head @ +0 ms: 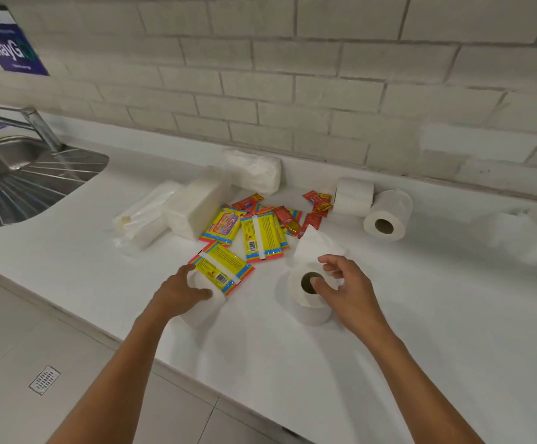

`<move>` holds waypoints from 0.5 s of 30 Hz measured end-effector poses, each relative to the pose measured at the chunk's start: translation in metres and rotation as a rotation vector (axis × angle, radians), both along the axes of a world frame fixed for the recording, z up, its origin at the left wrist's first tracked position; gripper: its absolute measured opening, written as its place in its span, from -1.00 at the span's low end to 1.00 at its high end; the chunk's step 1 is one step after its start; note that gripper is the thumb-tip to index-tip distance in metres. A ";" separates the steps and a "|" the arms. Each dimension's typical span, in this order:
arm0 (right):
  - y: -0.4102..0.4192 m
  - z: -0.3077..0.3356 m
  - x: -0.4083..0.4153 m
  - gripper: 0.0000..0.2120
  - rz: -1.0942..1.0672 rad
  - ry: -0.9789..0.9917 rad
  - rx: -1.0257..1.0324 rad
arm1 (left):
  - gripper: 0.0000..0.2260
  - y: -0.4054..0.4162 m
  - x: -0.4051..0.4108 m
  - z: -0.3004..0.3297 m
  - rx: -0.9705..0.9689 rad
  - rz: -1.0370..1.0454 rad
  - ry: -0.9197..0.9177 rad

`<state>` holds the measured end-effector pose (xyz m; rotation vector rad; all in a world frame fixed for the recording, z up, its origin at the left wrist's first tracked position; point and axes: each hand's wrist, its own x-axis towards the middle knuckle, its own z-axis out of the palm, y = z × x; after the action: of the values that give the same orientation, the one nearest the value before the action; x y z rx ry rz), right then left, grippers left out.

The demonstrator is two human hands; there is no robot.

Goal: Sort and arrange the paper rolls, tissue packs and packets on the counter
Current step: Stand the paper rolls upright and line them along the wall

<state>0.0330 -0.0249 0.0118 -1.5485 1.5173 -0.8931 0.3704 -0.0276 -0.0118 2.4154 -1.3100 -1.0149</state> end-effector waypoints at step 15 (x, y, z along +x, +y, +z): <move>0.013 0.013 -0.014 -0.67 -0.163 -0.036 -0.007 | -0.29 -0.012 -0.036 0.039 -0.214 -0.087 0.190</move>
<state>0.0187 -0.0115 0.0249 -1.4215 1.6336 -1.0130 0.3344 -0.0392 0.0270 2.0678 -1.3890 -1.0386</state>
